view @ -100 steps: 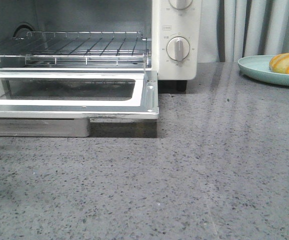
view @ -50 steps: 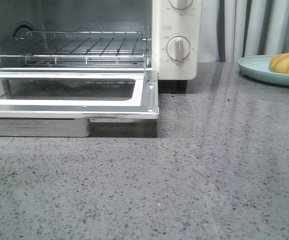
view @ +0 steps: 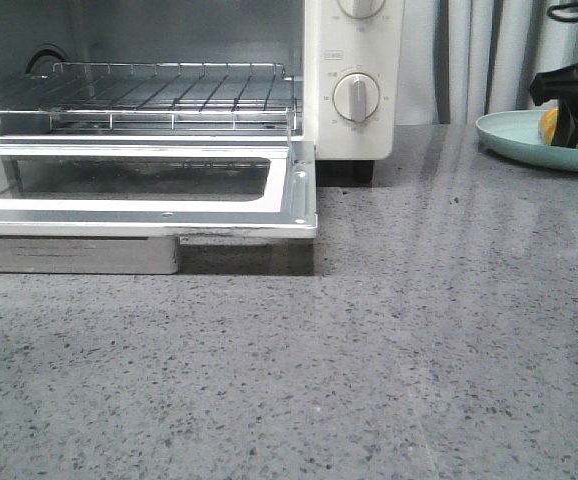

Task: Put bread in oven
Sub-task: 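Grasp the orange-striped croissant on the teal plate with the right gripper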

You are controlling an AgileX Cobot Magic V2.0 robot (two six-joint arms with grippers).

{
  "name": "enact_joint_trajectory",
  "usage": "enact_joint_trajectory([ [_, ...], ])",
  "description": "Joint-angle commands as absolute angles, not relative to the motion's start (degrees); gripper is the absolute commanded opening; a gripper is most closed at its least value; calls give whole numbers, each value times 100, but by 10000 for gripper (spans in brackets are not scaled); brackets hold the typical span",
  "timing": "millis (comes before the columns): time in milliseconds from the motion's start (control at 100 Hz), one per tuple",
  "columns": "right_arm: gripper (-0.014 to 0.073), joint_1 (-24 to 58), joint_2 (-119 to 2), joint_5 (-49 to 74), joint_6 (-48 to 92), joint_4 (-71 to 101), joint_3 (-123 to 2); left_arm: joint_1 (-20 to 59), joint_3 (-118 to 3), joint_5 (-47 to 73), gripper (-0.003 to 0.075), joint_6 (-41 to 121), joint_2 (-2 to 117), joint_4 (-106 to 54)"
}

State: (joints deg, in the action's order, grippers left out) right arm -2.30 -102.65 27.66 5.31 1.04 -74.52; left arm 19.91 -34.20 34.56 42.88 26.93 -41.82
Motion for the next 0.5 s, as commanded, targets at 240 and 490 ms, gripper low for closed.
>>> enact_joint_trajectory([
  [240, -64, -269, -10017, 2601, 509, 221, -7610, 1999, -3580, 3264, -22, 4271, 2716, -4400],
  [490, -64, 442, -8035, 1567, 605, 0, -7610, 1999, -3580, 3298, -22, 4271, 2716, -4400],
])
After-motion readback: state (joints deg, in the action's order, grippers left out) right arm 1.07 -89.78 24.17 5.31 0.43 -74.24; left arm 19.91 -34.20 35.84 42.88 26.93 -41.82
